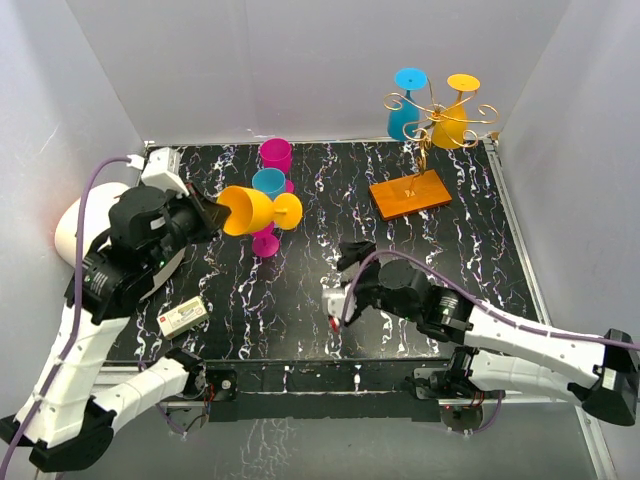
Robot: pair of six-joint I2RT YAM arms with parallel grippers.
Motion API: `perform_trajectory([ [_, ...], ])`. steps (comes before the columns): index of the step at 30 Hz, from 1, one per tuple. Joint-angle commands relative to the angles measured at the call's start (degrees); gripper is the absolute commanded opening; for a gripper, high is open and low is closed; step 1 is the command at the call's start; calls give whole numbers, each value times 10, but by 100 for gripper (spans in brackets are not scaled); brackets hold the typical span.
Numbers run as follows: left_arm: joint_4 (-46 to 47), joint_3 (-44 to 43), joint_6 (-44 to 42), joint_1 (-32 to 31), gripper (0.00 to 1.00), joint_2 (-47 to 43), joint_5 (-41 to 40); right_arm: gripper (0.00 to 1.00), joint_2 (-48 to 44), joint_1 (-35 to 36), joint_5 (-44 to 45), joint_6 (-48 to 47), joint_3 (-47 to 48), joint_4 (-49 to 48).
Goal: Take the wine glass off the wine glass rack
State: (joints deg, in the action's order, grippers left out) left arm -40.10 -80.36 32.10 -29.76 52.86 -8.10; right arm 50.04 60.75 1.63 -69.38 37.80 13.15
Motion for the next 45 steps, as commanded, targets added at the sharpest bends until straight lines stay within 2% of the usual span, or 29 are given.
perform_trajectory([
  [1, -65, 14, -15, -2, 0, -29, -21, 98, 27, 1, 175, 253, 25, -223],
  [4, -96, 35, -14, -2, 0, -52, -17, 98, 36, 2, 273, 359, 25, -317],
  [7, -127, 50, -14, -2, 0, -76, -13, 99, 57, 1, 380, 440, 46, -360],
  [10, -159, 64, -14, -2, 0, -96, -10, 98, 93, -8, 465, 535, 101, -317],
  [13, -194, 77, -15, -2, 0, -105, -12, 98, 125, -32, 476, 601, 165, -221],
  [15, -212, 88, -15, -2, 0, -107, -13, 98, 136, -60, 459, 645, 192, -177],
  [20, -205, 138, -15, -2, 0, -104, -8, 99, 141, -175, 262, 750, 235, -97],
  [23, -184, 163, -20, -2, 0, -82, -17, 98, 148, -207, 215, 779, 252, -72],
  [32, -78, 224, -55, -3, 0, -18, -112, 98, 122, -215, 165, 801, 257, -61],
  [37, -22, 245, -63, -3, 0, 25, -127, 98, 102, -216, 163, 797, 257, -65],
  [45, 17, 252, -56, -2, 0, 86, -137, 98, 94, -217, 162, 791, 250, -62],
])
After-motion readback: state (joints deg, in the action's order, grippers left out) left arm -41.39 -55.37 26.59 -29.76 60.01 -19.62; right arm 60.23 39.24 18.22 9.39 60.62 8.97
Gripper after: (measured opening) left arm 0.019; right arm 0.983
